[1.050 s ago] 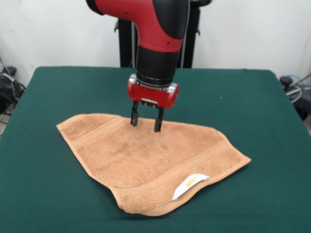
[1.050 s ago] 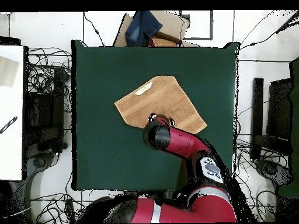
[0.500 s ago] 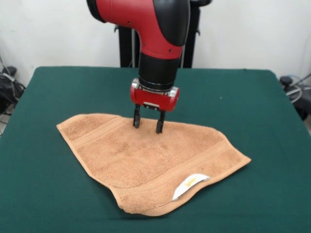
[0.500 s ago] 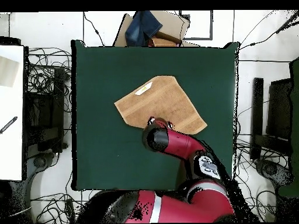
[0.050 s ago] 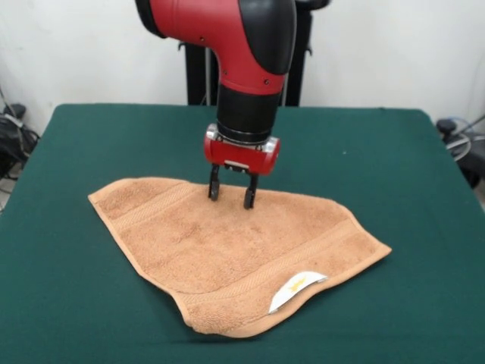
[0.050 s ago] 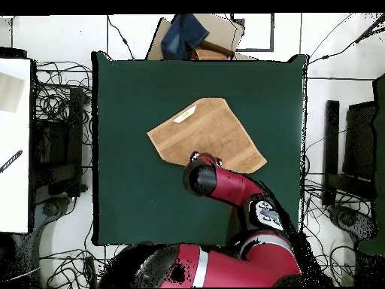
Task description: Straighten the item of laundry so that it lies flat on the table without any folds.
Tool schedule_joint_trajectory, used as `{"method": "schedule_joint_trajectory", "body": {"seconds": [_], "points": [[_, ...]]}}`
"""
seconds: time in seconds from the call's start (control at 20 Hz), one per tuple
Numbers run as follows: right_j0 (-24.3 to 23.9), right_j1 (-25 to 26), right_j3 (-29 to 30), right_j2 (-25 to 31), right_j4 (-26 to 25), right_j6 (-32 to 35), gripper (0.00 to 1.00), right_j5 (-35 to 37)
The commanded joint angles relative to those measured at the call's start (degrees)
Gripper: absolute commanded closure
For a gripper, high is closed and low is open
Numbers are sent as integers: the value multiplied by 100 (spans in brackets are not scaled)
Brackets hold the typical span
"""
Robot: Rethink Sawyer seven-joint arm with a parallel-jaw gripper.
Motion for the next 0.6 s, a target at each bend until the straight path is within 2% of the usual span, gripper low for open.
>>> {"method": "schedule_joint_trajectory", "body": {"seconds": [0.05, 0.15, 0.2, 0.35, 0.6], "points": [[78, 158, -122, 391, -97, 818, 0, -50], [56, 183, -256, 424, 8, 736, 0, 350], [-22, 165, -257, 512, -26, 730, 0, 243], [-157, -124, -199, 710, -46, 754, 0, 149], [-63, -646, -305, 710, 136, 773, 0, 548]]}}
